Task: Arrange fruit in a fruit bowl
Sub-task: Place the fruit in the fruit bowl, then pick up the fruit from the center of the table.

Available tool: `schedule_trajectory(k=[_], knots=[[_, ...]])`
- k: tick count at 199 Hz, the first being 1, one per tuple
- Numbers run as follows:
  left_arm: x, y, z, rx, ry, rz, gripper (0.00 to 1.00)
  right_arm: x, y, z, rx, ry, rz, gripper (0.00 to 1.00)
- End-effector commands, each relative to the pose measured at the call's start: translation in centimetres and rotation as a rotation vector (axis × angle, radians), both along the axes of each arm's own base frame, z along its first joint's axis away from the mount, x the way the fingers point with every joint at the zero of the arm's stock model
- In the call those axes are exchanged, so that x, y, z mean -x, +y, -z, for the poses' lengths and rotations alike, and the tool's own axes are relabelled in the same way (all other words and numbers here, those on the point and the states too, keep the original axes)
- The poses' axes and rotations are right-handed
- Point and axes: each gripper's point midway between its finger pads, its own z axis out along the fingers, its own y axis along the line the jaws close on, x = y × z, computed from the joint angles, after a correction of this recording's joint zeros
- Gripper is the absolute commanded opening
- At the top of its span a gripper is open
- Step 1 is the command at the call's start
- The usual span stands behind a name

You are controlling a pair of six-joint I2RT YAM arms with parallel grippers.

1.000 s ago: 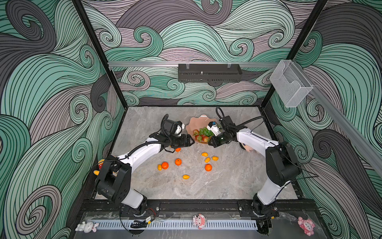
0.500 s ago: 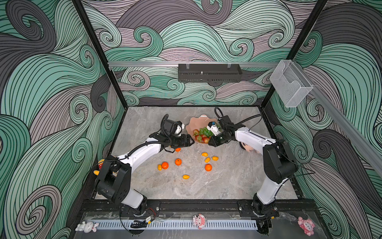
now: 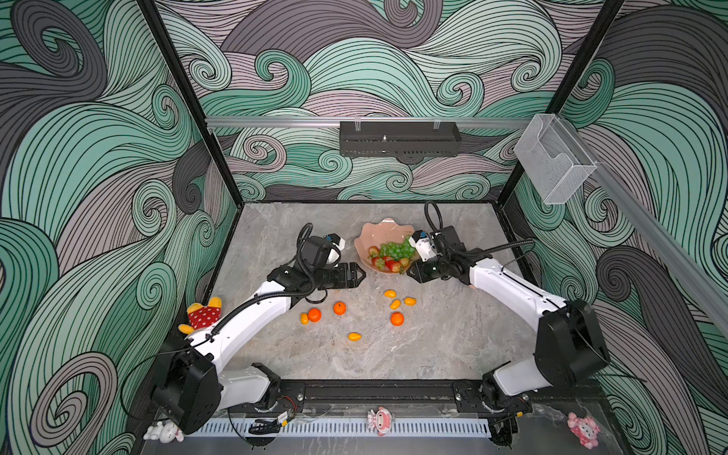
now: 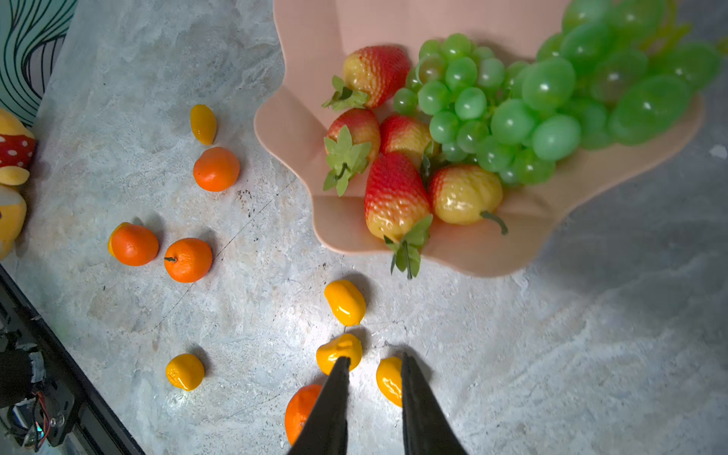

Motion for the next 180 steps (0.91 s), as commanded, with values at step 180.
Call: schedule_trajectory(k=[180], knots=[[9.0, -2.6, 5.8, -0.028, 0.098, 0.02, 0.82, 13.8, 1.9, 3.8, 0.116, 0.034, 0.005, 0.51]])
